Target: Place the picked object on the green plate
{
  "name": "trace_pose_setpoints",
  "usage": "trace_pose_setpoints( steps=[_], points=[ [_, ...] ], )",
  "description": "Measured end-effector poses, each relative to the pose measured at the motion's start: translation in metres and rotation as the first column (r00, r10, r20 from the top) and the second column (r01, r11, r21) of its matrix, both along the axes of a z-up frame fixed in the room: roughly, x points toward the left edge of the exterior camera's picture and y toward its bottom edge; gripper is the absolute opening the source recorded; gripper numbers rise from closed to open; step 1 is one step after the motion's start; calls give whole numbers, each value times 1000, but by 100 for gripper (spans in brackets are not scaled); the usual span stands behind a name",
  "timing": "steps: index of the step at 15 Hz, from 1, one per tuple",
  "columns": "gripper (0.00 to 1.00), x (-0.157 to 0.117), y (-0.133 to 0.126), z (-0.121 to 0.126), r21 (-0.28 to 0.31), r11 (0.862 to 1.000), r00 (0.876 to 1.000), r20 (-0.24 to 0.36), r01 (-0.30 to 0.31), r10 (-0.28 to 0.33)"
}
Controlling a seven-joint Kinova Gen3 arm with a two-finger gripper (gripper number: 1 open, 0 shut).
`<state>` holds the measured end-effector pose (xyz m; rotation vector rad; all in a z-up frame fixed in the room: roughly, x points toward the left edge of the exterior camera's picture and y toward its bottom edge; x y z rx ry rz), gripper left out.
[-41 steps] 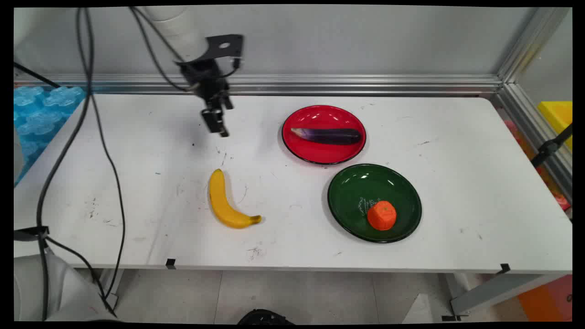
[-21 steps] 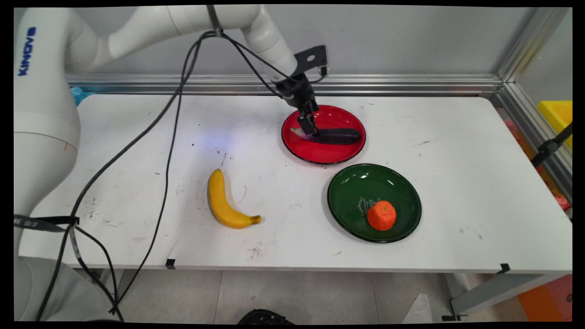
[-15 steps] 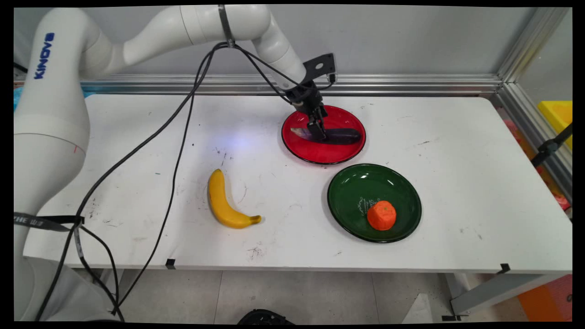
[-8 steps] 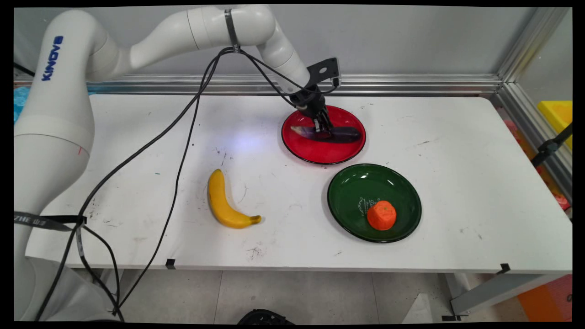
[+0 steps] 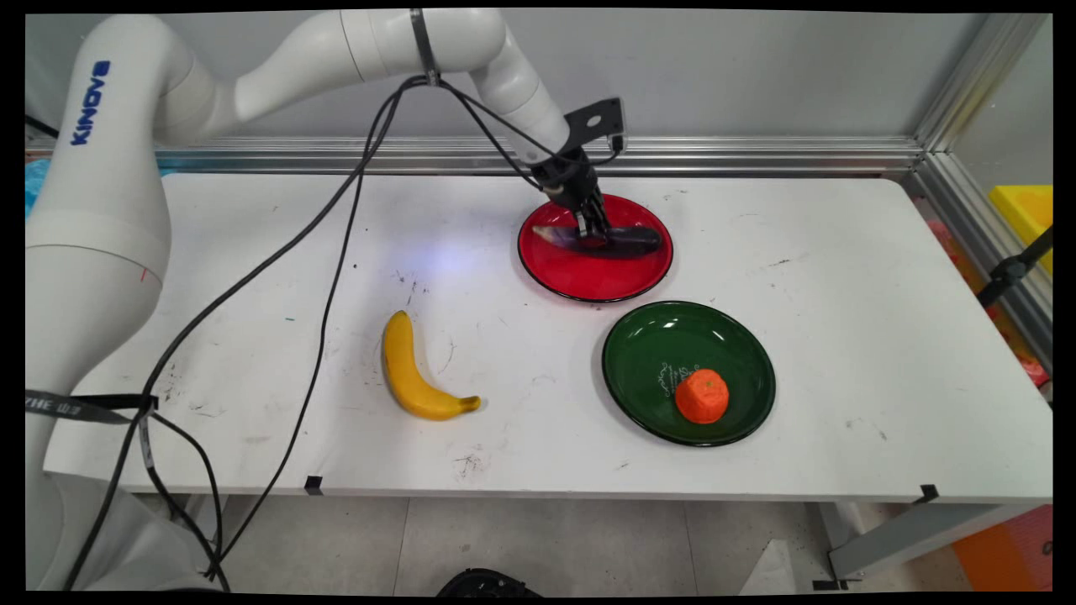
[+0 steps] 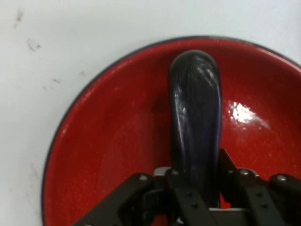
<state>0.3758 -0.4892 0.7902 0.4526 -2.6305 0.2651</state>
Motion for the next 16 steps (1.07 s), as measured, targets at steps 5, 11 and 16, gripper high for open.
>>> trace_pose_setpoints(
  steps=[5,11,16],
  points=[
    [0,-6,9,30,-15,1000,1000,2,13,-13],
    [0,-34,37,59,-7,1000,1000,-29,0,0],
    [0,-76,72,68,18,1000,996,-82,-21,23]
  ],
)
